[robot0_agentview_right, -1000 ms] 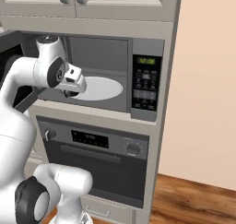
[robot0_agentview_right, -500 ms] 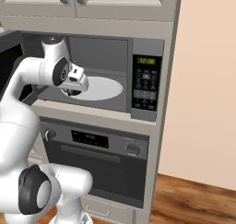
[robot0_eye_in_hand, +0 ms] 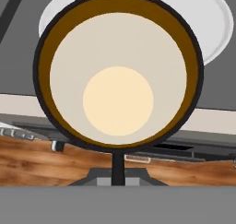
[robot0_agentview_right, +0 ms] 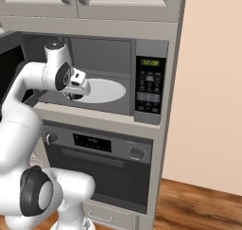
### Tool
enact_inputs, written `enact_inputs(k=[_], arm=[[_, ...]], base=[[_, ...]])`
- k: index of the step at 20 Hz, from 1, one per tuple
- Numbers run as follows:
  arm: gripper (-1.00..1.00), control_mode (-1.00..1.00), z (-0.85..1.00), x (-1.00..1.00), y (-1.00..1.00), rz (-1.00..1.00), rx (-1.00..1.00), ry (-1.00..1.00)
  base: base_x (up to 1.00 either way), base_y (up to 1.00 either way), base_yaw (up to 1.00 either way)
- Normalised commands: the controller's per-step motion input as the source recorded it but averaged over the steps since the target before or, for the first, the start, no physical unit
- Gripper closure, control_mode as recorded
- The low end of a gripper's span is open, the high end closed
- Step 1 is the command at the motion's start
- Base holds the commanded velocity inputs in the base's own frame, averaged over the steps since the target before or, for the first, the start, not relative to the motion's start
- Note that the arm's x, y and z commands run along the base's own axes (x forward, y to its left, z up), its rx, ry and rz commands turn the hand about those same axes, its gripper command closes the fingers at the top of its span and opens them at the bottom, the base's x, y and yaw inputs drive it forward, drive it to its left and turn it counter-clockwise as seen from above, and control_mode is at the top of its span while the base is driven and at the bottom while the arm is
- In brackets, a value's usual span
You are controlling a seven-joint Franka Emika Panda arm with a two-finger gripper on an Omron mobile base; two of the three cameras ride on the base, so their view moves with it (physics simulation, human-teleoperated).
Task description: Pick the mug from the counter and place it inside the microwave. Then close the microwave.
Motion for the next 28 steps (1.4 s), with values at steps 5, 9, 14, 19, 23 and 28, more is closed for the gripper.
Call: enact_inputs(k=[5, 9, 14, 19, 23, 28], arm=[[1.0, -1.0, 0.0, 0.25, 0.03, 0.03, 0.0, 0.0], [1.0, -1.0, 0.0, 0.17, 0.0, 0.01, 0.0, 0.0], [1.0, -1.0, -0.04, 0.22, 0.0, 0.0, 0.0, 0.0], [1.0, -1.0, -0.02, 0.21, 0.0, 0.0, 0.0, 0.0], [1.0, -1.0, -0.06, 0.28, 0.0, 0.0, 0.0, 0.0], [1.0, -1.0, -0.05, 0.22, -0.1, 0.0, -0.01, 0.0]], base=[[0.0, 0.0, 0.0], [0.0, 0.0, 0.0], [0.0, 0.0, 0.0], [0.0, 0.0, 0.0], [0.0, 0.0, 0.0], [0.0, 0.0, 0.0]])
